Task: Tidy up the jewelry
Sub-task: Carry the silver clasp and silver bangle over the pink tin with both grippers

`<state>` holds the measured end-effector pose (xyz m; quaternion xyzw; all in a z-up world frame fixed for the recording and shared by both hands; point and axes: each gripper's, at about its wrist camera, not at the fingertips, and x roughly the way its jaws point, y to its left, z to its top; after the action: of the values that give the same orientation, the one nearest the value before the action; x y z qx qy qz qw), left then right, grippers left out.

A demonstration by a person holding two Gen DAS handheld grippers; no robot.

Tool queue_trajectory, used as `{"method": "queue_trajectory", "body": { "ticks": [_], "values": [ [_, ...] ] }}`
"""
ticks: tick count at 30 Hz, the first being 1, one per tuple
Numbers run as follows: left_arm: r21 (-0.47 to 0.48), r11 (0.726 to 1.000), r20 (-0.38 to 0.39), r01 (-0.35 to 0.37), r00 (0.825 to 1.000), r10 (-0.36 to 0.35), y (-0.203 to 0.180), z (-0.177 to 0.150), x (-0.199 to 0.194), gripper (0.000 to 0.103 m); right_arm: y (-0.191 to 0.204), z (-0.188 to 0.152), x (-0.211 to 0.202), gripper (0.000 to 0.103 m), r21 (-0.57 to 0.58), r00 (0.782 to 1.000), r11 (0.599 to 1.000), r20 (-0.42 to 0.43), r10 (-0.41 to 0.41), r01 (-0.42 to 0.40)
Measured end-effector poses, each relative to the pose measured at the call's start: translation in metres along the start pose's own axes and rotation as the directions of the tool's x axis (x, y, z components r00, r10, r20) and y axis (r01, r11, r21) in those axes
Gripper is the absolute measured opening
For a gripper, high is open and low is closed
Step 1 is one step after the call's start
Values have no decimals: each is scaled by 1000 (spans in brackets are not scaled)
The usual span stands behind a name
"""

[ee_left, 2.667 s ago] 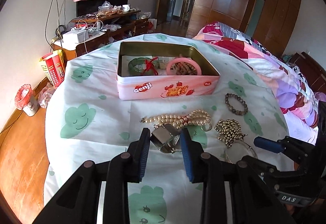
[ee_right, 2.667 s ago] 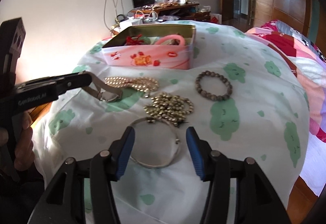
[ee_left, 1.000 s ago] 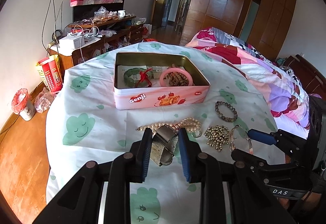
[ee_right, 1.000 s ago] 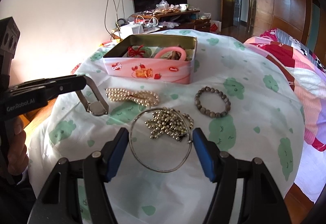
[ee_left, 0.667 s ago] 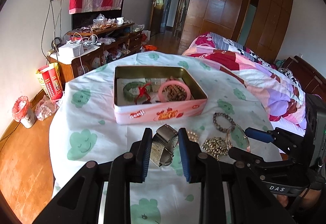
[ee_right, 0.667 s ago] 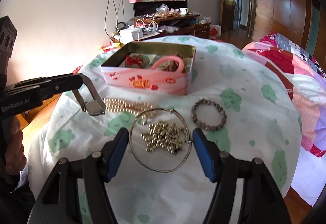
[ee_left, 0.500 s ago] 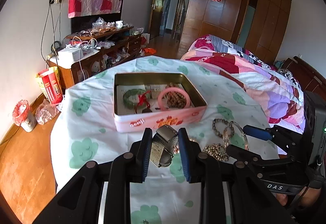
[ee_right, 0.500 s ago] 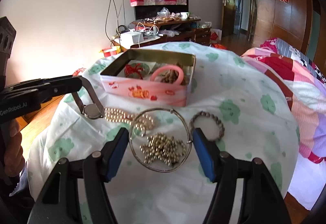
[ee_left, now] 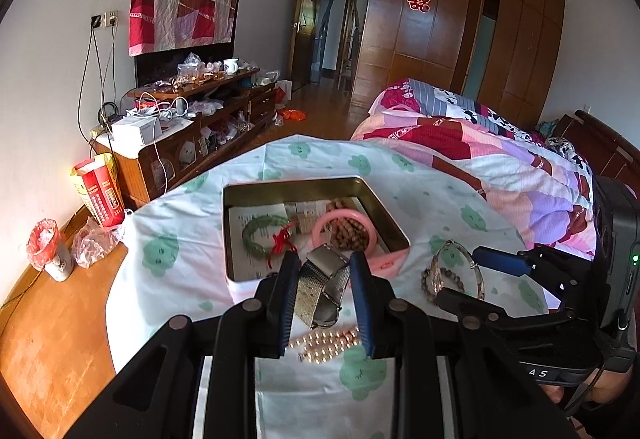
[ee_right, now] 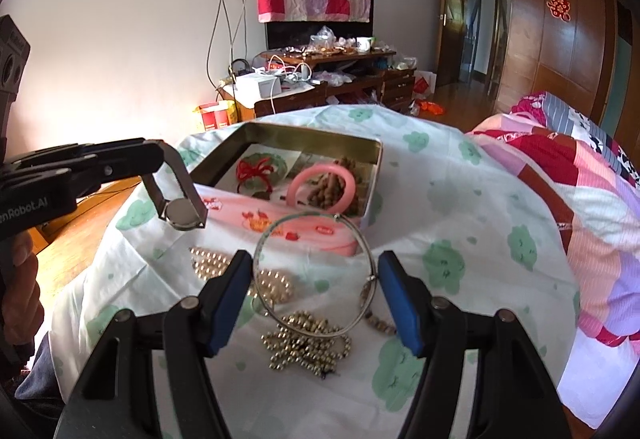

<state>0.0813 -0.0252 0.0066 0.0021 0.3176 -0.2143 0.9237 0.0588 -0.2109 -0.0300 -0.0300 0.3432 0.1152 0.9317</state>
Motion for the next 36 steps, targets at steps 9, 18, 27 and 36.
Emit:
{"method": "queue_trajectory", "body": {
  "ticks": [9, 18, 27, 36],
  "values": [
    [9, 1000, 8, -26, 1000, 26, 8, 22, 11, 26, -5, 23, 9, 67, -23, 1000, 1000, 20, -1, 1],
    [32, 998, 20, -62, 998, 61, 13, 45, 23, 26, -9, 45, 25, 67, -43, 1000, 999, 27, 1, 0],
    [54, 995, -1, -82, 997, 82, 17, 56, 49, 26, -15, 60, 51, 67, -47, 1000, 999, 11, -2, 2],
    [75, 993, -26, -97, 995, 99, 17, 59, 71, 26, -18, 69, 74, 67, -49, 1000, 999, -13, -9, 8]
  ]
}}
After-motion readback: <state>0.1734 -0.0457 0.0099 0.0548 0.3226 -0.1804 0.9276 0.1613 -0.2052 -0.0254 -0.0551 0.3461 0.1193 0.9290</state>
